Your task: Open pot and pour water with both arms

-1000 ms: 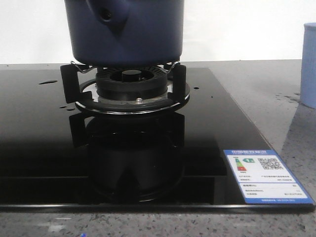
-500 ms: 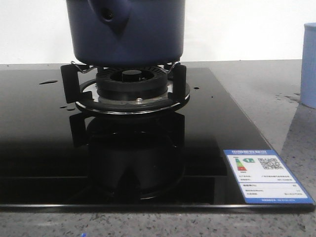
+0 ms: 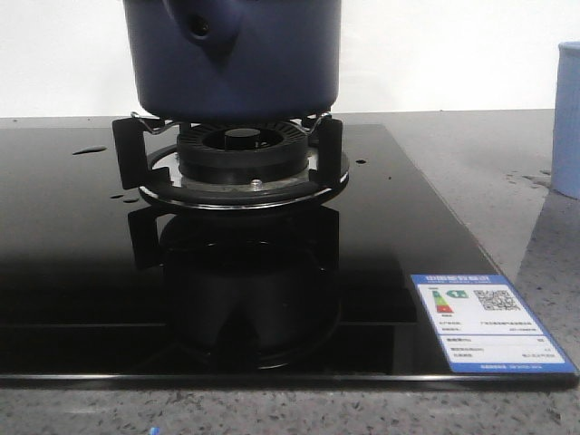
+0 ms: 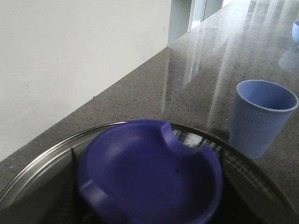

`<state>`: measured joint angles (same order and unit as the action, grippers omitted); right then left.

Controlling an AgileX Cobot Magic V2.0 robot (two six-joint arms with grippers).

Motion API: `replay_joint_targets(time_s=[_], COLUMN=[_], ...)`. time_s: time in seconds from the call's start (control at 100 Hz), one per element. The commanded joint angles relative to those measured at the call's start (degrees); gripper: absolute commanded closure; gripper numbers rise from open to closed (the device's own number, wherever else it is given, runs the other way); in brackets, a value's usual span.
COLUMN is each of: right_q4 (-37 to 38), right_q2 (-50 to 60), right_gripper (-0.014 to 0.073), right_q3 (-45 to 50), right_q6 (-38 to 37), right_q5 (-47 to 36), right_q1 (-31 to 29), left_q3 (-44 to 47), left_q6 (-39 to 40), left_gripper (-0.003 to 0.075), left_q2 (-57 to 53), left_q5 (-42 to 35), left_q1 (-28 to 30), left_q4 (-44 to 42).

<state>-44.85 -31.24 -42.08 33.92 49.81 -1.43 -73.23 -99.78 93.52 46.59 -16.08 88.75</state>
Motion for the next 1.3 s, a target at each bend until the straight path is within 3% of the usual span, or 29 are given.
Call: replay_joint_targets(time_s=[0.0, 0.23, 0.42, 0.8, 1.03, 1.29], right_q4=[-2.5, -2.6, -1.7, 18.3, 17.0, 7.6], right_q2=[-0.6, -0.6, -0.6, 0.5, 0.5, 0.4], right_gripper=[0.0021, 0.0021, 0.0021, 0.0021, 0.0021, 0.0021], right_q3=[-1.8, -1.8, -1.8, -0.9, 8.1, 17.7], right_q6=[0.9, 0.9, 0.9, 0.9, 0.7, 0.7], right_q5=[-2.9, -5.9, -11.5, -27.1, -32.8, -40.9], right_q1=[-0.2, -0.2, -0.2, -0.2, -0.2, -0.2], left_q3=[-3.1, -5.6, -5.6, 1.6, 8.0, 10.1], left_q6=[0.9, 1.5, 7.3, 12.2, 12.2, 12.2], left_gripper=[0.0421, 0.0425, 0.0425, 0.0425, 0.0425, 0.0425], left_q2=[-2.6, -7.4, -12.5, -25.4, -32.0, -33.9], left_q5=[1.9, 1.3, 1.0, 0.9, -0.5, -0.5], left_q1=[-0.4, 0.2, 4.4, 13.9, 15.1, 15.1], left_q4=[3.9, 3.9, 1.5, -0.6, -0.5, 0.4])
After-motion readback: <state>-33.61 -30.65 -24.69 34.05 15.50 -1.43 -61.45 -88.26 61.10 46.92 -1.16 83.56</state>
